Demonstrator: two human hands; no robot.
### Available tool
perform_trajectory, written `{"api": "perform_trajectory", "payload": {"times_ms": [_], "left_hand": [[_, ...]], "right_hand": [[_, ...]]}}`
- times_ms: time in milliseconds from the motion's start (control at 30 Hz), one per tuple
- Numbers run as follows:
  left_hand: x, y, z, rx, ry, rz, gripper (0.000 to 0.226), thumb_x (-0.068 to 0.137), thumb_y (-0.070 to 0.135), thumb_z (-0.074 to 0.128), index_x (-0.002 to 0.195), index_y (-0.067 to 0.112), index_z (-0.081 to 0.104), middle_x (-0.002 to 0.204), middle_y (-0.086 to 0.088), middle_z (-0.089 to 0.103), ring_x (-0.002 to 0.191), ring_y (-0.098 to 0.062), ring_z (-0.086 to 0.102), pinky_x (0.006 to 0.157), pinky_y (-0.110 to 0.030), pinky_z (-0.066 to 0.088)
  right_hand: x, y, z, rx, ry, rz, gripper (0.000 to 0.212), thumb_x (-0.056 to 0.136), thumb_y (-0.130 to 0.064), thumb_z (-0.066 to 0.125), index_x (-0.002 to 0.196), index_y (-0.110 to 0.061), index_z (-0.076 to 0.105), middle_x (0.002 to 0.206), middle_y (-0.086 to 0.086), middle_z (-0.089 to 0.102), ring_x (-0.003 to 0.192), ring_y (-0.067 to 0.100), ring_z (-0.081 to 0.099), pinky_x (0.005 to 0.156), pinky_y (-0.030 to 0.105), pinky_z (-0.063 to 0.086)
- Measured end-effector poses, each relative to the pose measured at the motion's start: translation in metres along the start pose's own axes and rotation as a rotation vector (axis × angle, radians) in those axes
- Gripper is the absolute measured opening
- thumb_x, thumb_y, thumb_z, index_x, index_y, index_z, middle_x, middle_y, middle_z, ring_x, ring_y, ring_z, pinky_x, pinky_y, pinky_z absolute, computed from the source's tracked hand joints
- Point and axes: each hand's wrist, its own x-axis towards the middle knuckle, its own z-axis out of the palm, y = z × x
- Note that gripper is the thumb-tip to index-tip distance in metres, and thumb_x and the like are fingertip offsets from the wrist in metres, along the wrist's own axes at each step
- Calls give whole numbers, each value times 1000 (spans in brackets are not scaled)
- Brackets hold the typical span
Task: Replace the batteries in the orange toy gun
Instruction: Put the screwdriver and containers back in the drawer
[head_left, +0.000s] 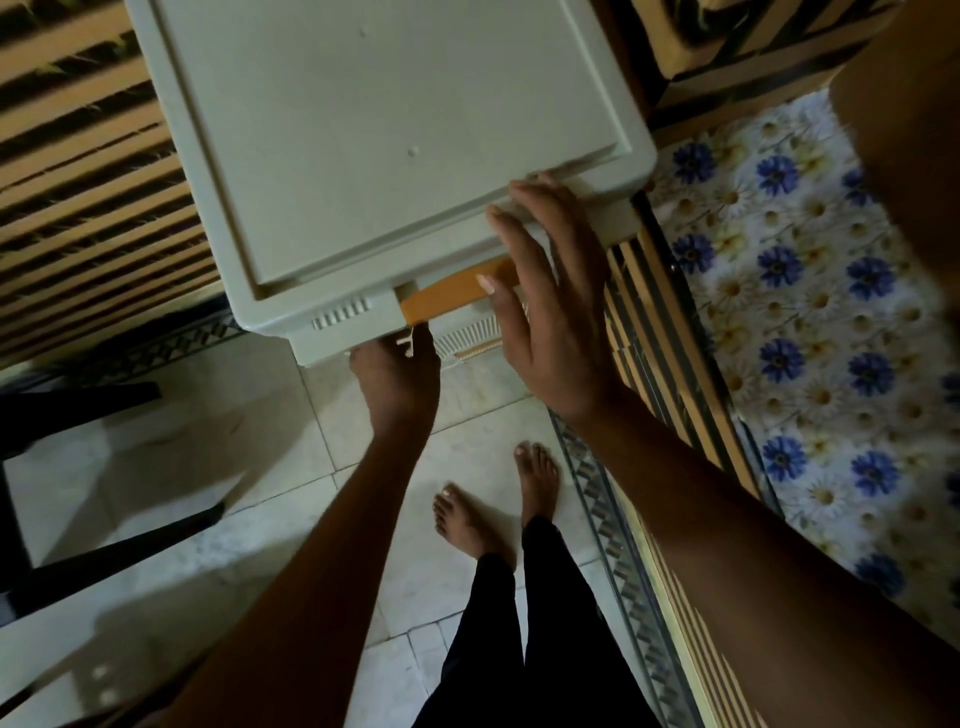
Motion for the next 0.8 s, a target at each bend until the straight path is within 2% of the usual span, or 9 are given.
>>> {"api": "perform_trajectory", "payload": {"times_ms": [100, 200, 333, 400, 467, 533, 600, 733, 800], "left_hand": [[-31, 4, -21, -117, 64, 129, 20, 100, 18, 69, 114, 5, 70, 108, -9, 75, 91, -14, 71, 81, -27, 61], [-54, 13, -49, -128, 83, 280, 9, 100, 9, 66, 108, 5, 68, 102, -4, 70, 91, -13, 68, 83, -23, 58], [-59, 30, -74, -58, 172, 442, 3, 98, 2, 67, 100, 2, 68, 96, -7, 67, 85, -15, 63, 78, -23, 53], [-51, 39, -83, 13, 204, 539, 10, 97, 2, 68, 107, -2, 69, 106, -13, 68, 95, -22, 65, 84, -26, 54], [-36, 42, -86, 119, 207, 635, 23, 98, 4, 67, 120, -3, 69, 124, -17, 68, 116, -29, 64, 100, -31, 51], [-17, 40, -87, 243, 176, 690, 34, 99, 8, 65, 132, 0, 67, 141, -16, 65, 134, -31, 57, 114, -43, 45], [0, 37, -89, 345, 112, 713, 42, 100, 12, 64, 142, 7, 62, 152, -12, 58, 146, -31, 49, 119, -51, 40], [13, 32, -98, 392, 34, 773, 48, 102, 17, 64, 149, 12, 57, 157, -11, 51, 150, -30, 45, 122, -49, 38], [13, 33, -102, 378, 22, 781, 46, 103, 16, 63, 149, 12, 57, 157, -11, 51, 150, -29, 45, 123, -47, 38]], "right_hand": [[-4, -7, -11, 29, -20, 8, 28, 97, -4, 67, 122, 7, 69, 136, 34, 54, 137, 45, 48, 113, 55, 41], [-4, -14, -21, -25, -17, 20, 19, 97, -7, 67, 113, 1, 74, 126, 29, 60, 125, 35, 51, 108, 38, 44], [-4, -14, -21, -124, -107, -52, 21, 97, -7, 63, 115, -3, 74, 123, 18, 66, 117, 29, 55, 99, 45, 46], [-5, -17, -22, -184, -142, -73, 24, 97, -9, 61, 118, -5, 73, 124, 14, 68, 118, 27, 53, 101, 46, 45], [-7, -21, -24, -221, -183, -65, 26, 98, -13, 61, 121, -8, 72, 126, 12, 67, 122, 26, 51, 104, 45, 43], [-4, -27, -27, -248, -251, -38, 26, 97, -17, 62, 121, -11, 70, 128, 9, 65, 123, 26, 52, 105, 45, 42], [8, -35, -30, -284, -333, 10, 23, 93, -21, 65, 116, -15, 69, 124, 5, 62, 120, 27, 53, 101, 47, 42], [28, -48, -44, -271, -521, 119, 26, 80, -20, 80, 103, -13, 69, 112, 5, 61, 113, 30, 56, 91, 52, 46], [26, -54, -57, -279, -624, 131, 27, 81, -20, 81, 105, -15, 70, 112, 4, 61, 114, 30, 54, 92, 51, 45]]}}
